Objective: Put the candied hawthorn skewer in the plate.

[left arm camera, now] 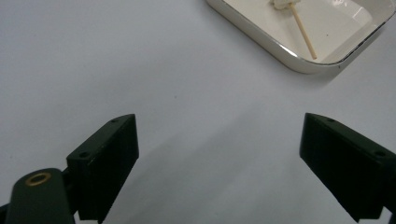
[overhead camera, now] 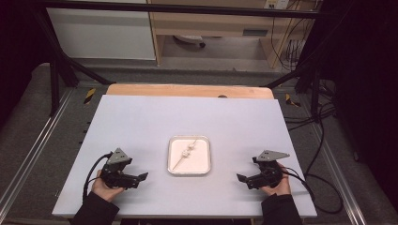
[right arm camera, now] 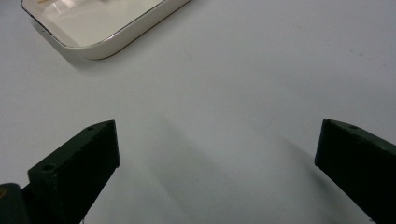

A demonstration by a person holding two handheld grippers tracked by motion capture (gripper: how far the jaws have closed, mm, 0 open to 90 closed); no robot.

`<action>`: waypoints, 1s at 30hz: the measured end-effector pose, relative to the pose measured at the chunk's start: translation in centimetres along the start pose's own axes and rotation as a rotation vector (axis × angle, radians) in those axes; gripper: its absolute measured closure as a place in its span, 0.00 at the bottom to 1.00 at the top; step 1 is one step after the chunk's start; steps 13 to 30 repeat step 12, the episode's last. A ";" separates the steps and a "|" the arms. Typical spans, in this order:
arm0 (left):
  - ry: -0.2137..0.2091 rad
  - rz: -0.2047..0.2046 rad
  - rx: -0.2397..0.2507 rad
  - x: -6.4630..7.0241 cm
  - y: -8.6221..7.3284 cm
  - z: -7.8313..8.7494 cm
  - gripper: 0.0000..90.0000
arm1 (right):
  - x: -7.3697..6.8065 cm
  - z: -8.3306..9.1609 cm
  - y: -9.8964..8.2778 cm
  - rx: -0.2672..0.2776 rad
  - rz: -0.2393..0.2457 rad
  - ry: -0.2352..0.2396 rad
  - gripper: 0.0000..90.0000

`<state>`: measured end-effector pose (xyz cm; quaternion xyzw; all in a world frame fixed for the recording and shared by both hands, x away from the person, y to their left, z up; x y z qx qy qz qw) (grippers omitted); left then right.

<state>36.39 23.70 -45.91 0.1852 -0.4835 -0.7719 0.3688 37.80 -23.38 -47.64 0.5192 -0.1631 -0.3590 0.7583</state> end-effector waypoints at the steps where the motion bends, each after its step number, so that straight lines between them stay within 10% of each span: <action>1: -0.002 -0.001 0.003 -0.1 -0.2 0.1 0.13 | 0.0 0.0 0.0 0.001 0.001 -0.002 0.01; 30: -0.008 -0.009 0.000 -0.4 -1.1 0.1 0.13 | 0.1 0.1 0.0 0.005 0.002 -0.002 0.01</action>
Point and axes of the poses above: each handheld gripper's, and its own axes: z roughly backward along the jaws, y roughly out of its top, x roughly to its right, the point moved 3 cm from there along -z, roughly forward along the jaws, and after that the axes turned 15 degrees about x, right-handed, at the moved point
